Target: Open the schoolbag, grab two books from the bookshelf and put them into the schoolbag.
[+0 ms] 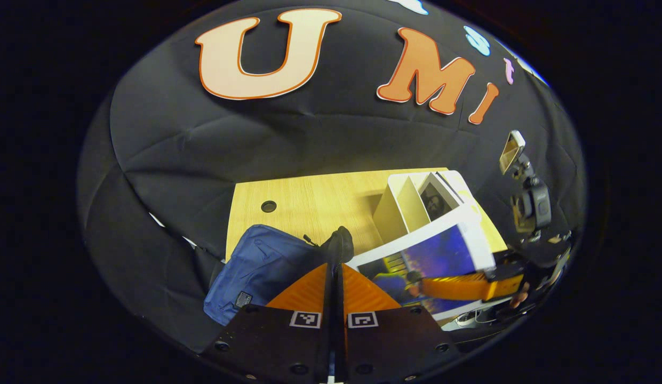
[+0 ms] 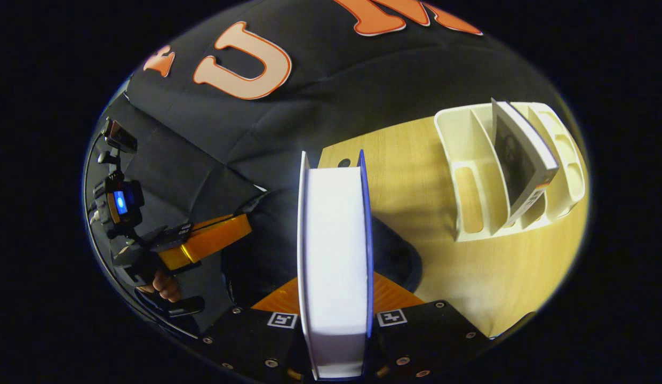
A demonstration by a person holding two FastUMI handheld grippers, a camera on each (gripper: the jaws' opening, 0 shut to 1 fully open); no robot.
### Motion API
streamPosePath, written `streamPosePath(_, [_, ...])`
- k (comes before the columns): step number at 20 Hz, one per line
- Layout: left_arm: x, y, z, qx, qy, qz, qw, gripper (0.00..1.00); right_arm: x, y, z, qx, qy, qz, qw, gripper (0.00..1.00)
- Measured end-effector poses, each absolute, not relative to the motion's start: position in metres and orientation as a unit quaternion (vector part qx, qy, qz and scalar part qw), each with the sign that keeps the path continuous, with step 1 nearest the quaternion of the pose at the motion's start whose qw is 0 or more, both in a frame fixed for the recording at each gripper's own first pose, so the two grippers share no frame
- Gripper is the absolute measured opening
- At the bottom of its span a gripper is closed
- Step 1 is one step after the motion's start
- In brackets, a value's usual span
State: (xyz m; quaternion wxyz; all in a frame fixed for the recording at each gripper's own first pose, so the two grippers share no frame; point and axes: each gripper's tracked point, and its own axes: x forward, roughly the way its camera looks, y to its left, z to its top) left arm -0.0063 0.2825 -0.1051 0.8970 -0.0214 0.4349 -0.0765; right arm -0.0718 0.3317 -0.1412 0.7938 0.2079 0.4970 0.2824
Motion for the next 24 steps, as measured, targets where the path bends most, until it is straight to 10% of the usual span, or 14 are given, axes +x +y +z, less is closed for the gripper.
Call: streamPosePath(24, [-0.024, 0.232, -0.138, -0.031, 0.469, -0.134, 0.873, 0.04, -0.065, 0.457, -0.276, 0.416, 0.514, 0.222, 0.717, 0.39])
